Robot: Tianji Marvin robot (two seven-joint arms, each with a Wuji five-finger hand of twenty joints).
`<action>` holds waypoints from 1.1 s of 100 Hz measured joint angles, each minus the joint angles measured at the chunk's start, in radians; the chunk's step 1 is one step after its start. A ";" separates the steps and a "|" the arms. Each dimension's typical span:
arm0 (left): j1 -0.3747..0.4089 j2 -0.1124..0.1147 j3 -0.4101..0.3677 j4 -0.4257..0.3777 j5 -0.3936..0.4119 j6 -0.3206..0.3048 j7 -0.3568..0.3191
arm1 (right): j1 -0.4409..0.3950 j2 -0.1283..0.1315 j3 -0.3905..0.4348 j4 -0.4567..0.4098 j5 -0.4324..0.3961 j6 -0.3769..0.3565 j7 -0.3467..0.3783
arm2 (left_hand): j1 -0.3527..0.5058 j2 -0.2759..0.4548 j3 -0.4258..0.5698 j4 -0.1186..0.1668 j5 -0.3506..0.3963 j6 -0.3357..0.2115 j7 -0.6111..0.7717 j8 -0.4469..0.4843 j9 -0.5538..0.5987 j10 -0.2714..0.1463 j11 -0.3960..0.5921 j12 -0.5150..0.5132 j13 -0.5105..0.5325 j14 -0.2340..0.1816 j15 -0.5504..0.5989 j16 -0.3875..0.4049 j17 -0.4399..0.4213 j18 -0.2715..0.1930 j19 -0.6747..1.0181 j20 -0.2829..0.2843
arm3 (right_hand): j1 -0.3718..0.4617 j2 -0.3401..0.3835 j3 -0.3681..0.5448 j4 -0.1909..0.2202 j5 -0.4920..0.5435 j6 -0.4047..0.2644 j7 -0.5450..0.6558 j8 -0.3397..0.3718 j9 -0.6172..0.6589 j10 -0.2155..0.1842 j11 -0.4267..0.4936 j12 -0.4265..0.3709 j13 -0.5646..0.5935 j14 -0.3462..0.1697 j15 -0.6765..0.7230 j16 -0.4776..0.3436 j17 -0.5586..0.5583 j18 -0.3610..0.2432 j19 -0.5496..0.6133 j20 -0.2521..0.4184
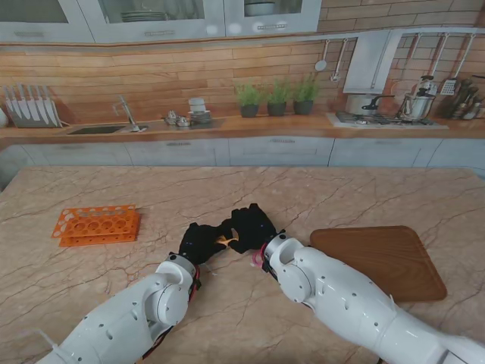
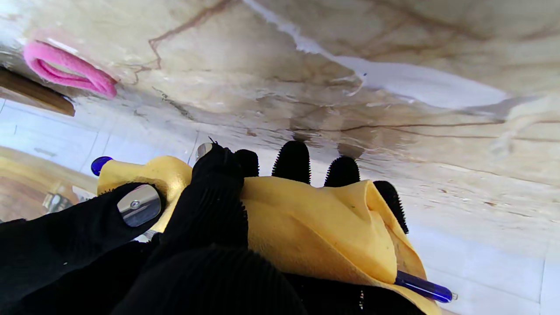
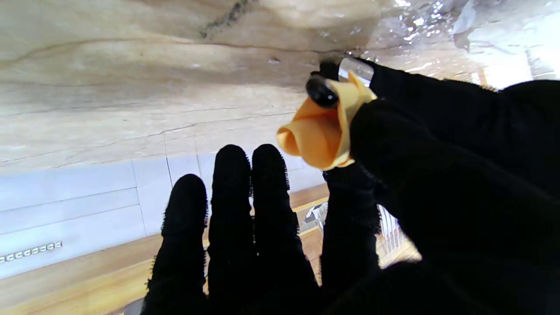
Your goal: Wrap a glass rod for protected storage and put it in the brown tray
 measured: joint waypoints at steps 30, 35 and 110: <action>0.013 -0.002 -0.020 -0.013 -0.003 -0.015 -0.008 | -0.022 0.010 0.022 -0.032 -0.017 0.008 0.001 | 0.001 -0.002 0.004 0.000 0.000 0.000 0.001 0.009 0.142 -0.012 0.316 0.141 0.051 0.012 0.023 0.000 0.177 0.153 0.061 0.017 | 0.000 0.014 -0.001 0.012 -0.024 0.007 0.000 -0.006 0.000 0.001 -0.003 0.000 0.000 0.001 -0.001 0.000 0.000 0.000 0.000 0.000; 0.013 -0.002 -0.022 -0.014 -0.002 -0.018 -0.006 | -0.027 0.012 0.028 -0.037 -0.020 0.009 0.000 | 0.001 -0.002 0.004 0.000 0.000 0.000 0.002 0.009 0.142 -0.012 0.316 0.148 0.073 0.012 0.040 0.000 0.204 0.164 0.065 0.017 | -0.001 0.014 -0.011 0.013 -0.044 0.008 0.000 -0.021 0.000 0.001 -0.005 0.000 0.000 0.001 -0.002 0.000 0.000 0.000 0.000 0.000; 0.022 -0.012 -0.009 0.013 -0.016 -0.040 0.016 | -0.284 0.089 0.341 -0.298 -0.271 -0.049 -0.080 | -0.004 0.027 -0.019 0.004 -0.014 -0.062 0.028 0.023 0.157 -0.069 0.478 0.328 0.619 -0.100 0.881 0.383 0.845 0.065 0.832 0.062 | -0.127 0.108 -0.096 0.022 -0.178 0.020 -0.160 -0.065 -0.029 0.011 -0.015 0.000 0.000 0.004 -0.012 -0.001 0.001 0.004 0.000 0.000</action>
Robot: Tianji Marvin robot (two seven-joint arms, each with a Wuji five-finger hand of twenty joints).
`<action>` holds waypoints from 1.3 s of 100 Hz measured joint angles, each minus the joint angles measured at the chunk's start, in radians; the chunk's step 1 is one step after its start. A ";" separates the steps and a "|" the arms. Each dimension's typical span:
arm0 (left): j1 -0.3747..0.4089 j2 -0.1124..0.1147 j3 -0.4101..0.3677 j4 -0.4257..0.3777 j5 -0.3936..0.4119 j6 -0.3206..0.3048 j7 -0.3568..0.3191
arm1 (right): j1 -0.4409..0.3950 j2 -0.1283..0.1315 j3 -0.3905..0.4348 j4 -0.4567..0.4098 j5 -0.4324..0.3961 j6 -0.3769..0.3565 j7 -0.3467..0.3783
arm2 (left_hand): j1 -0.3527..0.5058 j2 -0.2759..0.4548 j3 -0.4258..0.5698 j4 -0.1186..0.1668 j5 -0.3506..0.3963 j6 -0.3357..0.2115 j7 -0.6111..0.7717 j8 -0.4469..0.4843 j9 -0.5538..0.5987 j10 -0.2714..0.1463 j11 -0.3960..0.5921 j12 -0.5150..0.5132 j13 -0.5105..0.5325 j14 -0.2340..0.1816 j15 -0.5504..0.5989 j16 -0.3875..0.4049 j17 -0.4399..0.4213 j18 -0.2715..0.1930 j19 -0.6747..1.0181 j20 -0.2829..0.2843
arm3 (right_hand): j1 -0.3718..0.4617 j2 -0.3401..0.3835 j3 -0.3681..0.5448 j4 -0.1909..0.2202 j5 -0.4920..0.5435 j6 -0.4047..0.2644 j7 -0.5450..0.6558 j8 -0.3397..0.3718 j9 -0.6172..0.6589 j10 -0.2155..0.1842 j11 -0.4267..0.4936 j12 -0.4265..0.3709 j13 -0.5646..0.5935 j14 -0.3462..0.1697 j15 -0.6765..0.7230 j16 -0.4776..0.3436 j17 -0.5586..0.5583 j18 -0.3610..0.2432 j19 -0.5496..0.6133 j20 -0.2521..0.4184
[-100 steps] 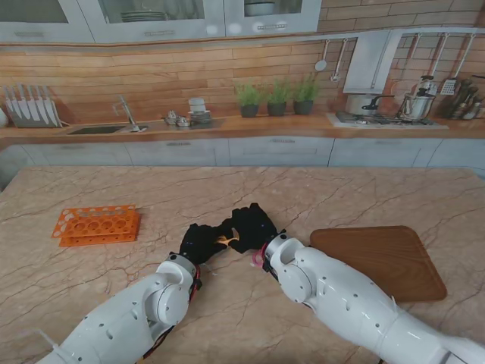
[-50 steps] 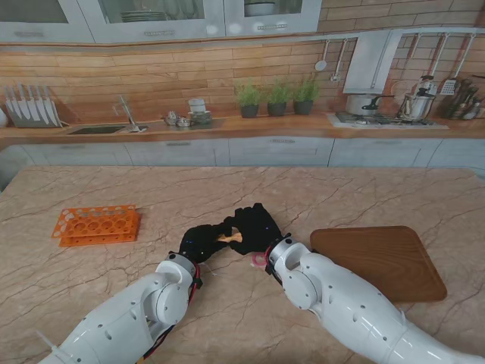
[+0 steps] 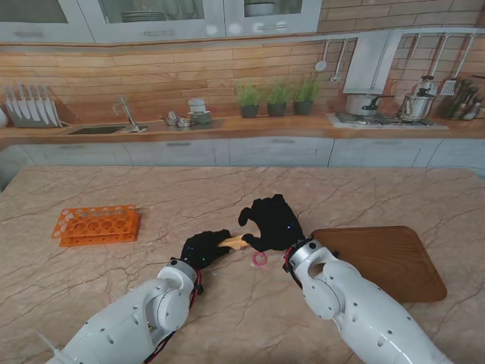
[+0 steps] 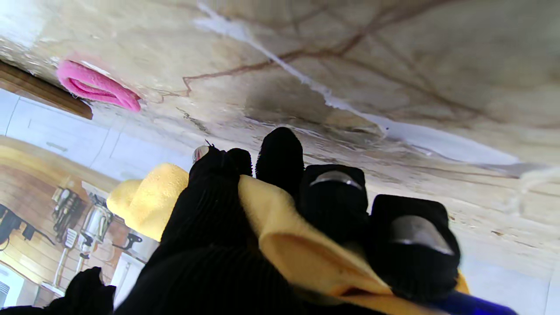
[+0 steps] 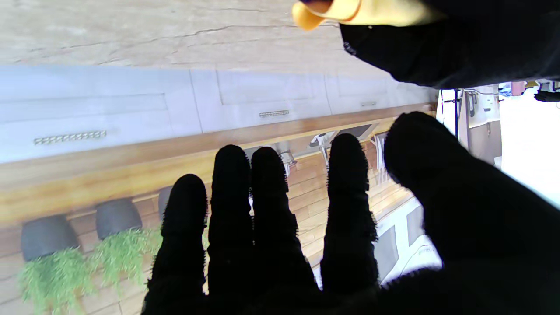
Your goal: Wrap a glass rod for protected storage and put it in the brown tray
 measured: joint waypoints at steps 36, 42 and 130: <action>0.032 -0.005 -0.040 -0.023 -0.013 -0.032 0.013 | -0.053 0.039 0.046 -0.022 -0.067 0.071 0.037 | -0.021 0.030 -0.004 0.000 -0.050 0.021 0.120 0.038 0.056 -0.063 0.110 0.139 0.011 -0.017 0.073 0.044 0.024 -0.035 0.007 0.184 | 0.000 0.000 0.001 0.000 0.000 0.013 -0.012 0.012 0.000 0.000 0.000 0.000 0.000 0.000 0.000 0.000 0.011 0.000 0.000 0.000; 0.042 -0.004 -0.054 -0.033 -0.004 -0.042 0.021 | -0.055 0.042 0.041 -0.021 -0.067 0.088 0.045 | -0.021 0.030 -0.004 0.000 -0.050 0.023 0.121 0.038 0.057 -0.063 0.111 0.140 0.011 -0.017 0.073 0.045 0.025 -0.035 0.008 0.186 | 0.000 0.000 0.001 0.000 0.000 0.013 -0.012 0.014 0.000 0.000 0.000 0.000 0.000 0.000 0.000 0.000 0.011 0.000 0.000 0.000; 0.094 0.012 -0.107 -0.079 0.053 -0.073 0.080 | 0.074 0.029 -0.144 0.136 0.036 0.169 0.135 | -0.822 -0.356 0.737 0.011 0.080 0.052 0.054 0.141 0.176 -0.159 0.179 0.213 0.024 -0.074 0.195 0.034 0.037 -0.096 0.016 0.300 | -0.012 -0.036 -0.001 0.044 -0.012 0.036 -0.082 0.122 -0.012 0.000 -0.001 0.000 0.000 0.000 -0.022 0.000 0.011 0.000 0.000 0.000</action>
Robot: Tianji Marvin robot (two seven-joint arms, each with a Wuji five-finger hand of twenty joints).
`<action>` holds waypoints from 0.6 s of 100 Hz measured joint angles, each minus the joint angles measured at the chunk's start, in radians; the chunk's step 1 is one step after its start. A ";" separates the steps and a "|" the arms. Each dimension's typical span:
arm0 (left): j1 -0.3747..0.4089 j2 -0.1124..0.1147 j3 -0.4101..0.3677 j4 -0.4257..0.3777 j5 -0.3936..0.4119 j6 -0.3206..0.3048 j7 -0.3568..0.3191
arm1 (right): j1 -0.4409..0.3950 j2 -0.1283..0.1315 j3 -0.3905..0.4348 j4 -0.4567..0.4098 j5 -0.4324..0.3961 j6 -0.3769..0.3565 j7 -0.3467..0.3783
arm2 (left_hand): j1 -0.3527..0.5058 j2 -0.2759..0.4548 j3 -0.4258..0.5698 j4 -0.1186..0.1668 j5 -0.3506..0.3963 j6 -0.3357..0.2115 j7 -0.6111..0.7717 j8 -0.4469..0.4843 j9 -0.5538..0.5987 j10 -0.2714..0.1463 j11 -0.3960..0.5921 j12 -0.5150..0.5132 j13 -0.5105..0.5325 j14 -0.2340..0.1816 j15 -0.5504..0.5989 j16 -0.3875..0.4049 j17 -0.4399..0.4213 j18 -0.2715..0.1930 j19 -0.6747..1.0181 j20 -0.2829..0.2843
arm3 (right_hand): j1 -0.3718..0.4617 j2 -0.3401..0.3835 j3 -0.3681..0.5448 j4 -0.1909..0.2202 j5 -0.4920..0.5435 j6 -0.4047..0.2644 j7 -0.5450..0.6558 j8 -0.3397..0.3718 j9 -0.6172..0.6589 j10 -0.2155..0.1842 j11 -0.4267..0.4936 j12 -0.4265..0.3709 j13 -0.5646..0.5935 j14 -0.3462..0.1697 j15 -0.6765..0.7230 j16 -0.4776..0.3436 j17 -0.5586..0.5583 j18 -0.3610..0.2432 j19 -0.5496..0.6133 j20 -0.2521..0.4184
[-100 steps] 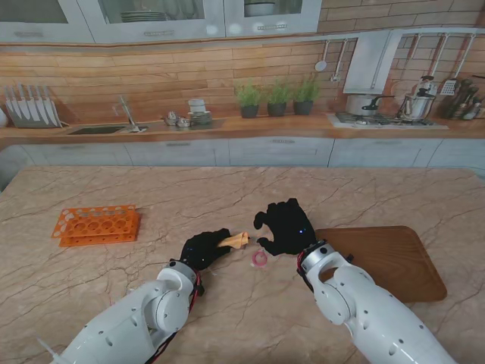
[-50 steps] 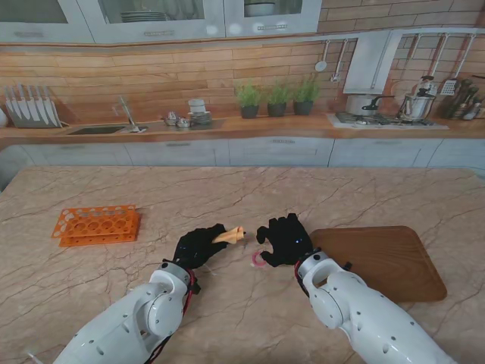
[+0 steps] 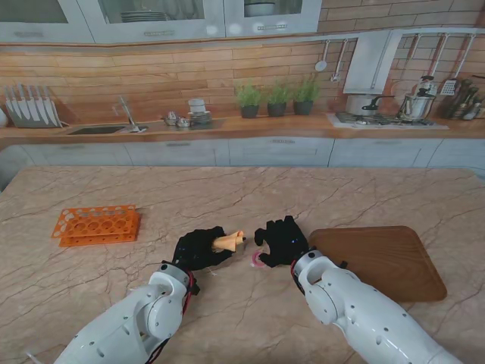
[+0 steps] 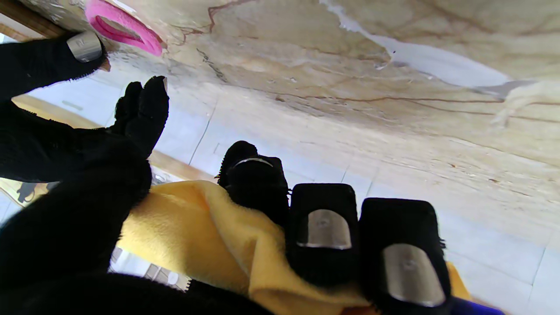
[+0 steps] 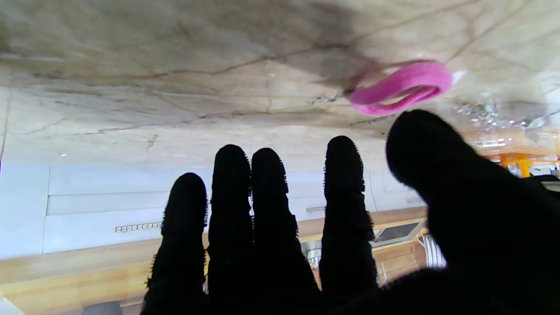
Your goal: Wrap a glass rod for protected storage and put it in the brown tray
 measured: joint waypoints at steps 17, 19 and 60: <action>-0.006 0.005 0.003 0.003 0.006 -0.011 -0.016 | 0.013 0.000 -0.025 0.019 0.005 0.001 0.003 | -0.107 -0.021 -0.050 -0.004 0.000 0.005 -0.031 0.000 0.000 -0.012 0.008 0.017 0.008 -0.031 0.008 0.000 0.006 -0.034 0.001 0.019 | 0.000 -0.010 0.000 0.000 -0.012 0.001 -0.006 0.008 -0.001 0.000 0.000 0.000 0.000 -0.001 0.000 0.000 0.000 0.000 0.000 0.000; -0.006 0.005 0.003 0.003 0.006 -0.012 -0.019 | 0.015 0.000 -0.028 0.022 0.006 0.001 0.002 | -0.107 -0.021 -0.064 -0.004 0.000 0.005 -0.031 0.000 0.000 -0.012 0.008 0.021 0.008 -0.031 0.009 0.000 0.006 -0.035 0.001 0.022 | 0.000 -0.010 0.000 0.000 -0.012 0.001 -0.006 0.009 -0.001 0.000 0.000 0.000 0.000 -0.001 0.000 0.000 0.000 0.000 0.000 0.000; -0.016 0.010 0.011 0.009 0.018 -0.022 -0.029 | 0.037 -0.015 -0.050 0.071 0.039 -0.001 -0.040 | -0.170 -0.020 -0.201 -0.004 -0.001 0.006 -0.069 -0.002 -0.025 -0.012 0.009 0.035 0.008 -0.033 0.009 0.010 0.007 -0.040 0.001 0.013 | -0.049 0.065 0.001 0.021 -0.023 0.001 -0.006 0.030 -0.011 0.000 0.000 0.000 0.000 -0.004 0.000 -0.008 0.000 0.000 0.000 0.000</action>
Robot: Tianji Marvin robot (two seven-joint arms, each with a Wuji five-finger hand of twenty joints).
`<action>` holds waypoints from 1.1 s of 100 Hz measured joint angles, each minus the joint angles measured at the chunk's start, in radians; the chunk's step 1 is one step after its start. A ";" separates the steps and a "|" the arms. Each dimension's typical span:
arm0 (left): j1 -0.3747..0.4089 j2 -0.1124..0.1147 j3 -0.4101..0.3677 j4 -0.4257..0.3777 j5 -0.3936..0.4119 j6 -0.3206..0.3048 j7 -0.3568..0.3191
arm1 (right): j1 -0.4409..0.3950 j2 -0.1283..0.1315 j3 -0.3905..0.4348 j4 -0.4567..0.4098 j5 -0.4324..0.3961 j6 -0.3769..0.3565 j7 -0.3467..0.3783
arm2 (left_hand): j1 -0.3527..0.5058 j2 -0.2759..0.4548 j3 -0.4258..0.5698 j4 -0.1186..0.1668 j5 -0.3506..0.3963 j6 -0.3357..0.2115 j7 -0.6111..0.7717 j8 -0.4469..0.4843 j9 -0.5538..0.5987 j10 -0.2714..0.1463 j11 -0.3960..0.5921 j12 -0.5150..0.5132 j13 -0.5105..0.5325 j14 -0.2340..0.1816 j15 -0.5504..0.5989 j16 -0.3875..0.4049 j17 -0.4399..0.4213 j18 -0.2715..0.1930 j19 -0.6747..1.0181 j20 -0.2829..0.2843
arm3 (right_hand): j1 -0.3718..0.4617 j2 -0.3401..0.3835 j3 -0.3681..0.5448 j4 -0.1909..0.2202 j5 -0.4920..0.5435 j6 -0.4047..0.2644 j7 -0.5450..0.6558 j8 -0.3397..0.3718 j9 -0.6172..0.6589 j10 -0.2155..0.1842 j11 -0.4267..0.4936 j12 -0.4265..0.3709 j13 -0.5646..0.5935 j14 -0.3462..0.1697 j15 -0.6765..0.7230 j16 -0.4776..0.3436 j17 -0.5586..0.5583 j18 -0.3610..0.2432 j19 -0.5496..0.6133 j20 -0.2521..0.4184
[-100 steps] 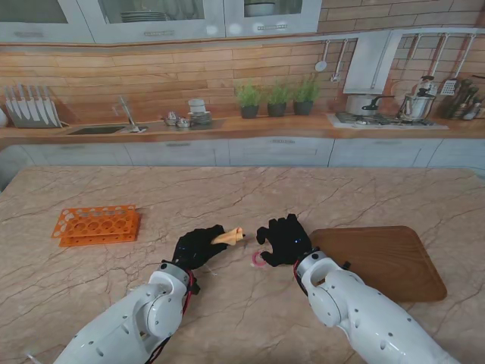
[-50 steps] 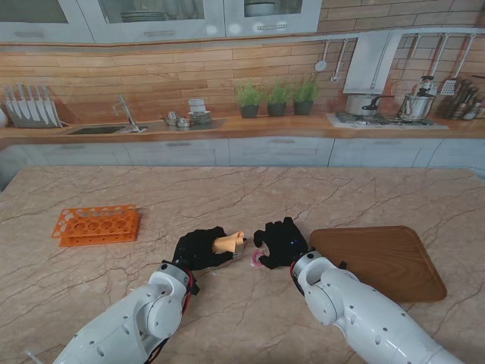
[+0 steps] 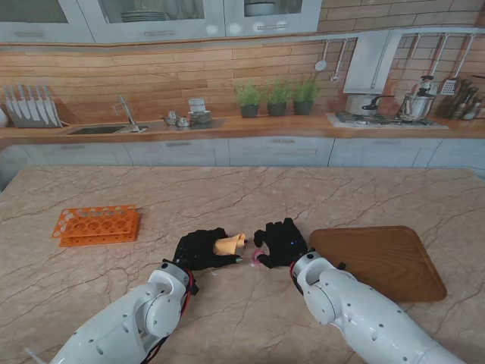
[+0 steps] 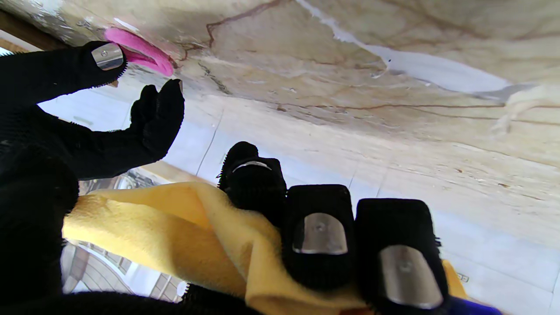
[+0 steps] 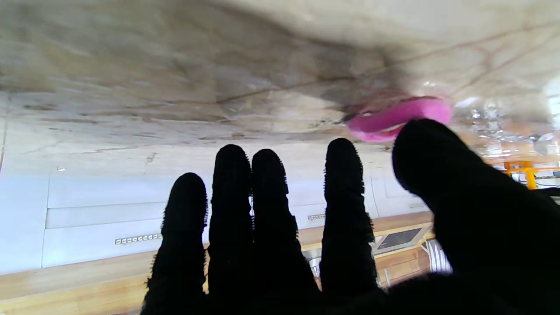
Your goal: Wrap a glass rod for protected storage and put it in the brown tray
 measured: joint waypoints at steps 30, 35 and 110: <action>0.000 0.003 -0.005 -0.001 -0.012 -0.016 -0.019 | 0.020 -0.011 -0.023 0.029 0.027 0.008 -0.004 | 0.084 0.237 -0.461 0.000 -0.001 0.000 -0.027 -0.002 -0.005 0.026 0.000 0.011 0.000 -0.001 0.000 0.014 0.000 -0.003 0.000 -0.007 | 0.010 0.048 -0.036 -0.004 -0.026 -0.002 0.055 -0.091 0.000 0.000 0.001 0.000 0.000 -0.001 0.000 -0.002 0.000 0.000 0.000 0.000; 0.001 0.003 -0.006 -0.002 -0.016 -0.016 -0.019 | 0.020 -0.012 -0.023 0.030 0.029 0.010 -0.004 | 0.085 0.245 -0.507 0.000 -0.001 0.000 -0.036 -0.010 -0.026 0.049 -0.001 0.011 0.000 0.004 0.000 0.014 0.000 -0.003 0.000 -0.007 | 0.010 0.061 -0.046 -0.004 -0.027 -0.002 0.063 -0.092 0.000 0.000 0.001 0.000 0.000 -0.001 0.000 -0.002 0.000 0.000 0.000 0.000; 0.006 -0.008 -0.007 -0.020 -0.055 0.019 -0.004 | -0.001 0.002 0.006 -0.005 -0.015 0.017 0.029 | 0.071 0.426 -0.487 0.076 0.020 0.020 -0.076 -0.012 -0.042 0.124 -0.020 0.011 0.000 0.062 -0.001 0.050 0.000 0.055 0.003 -0.001 | 0.057 -0.033 0.021 -0.049 -0.037 -0.009 0.051 -0.062 -0.012 0.000 0.004 0.000 0.000 -0.004 0.000 -0.009 0.004 0.000 0.003 0.000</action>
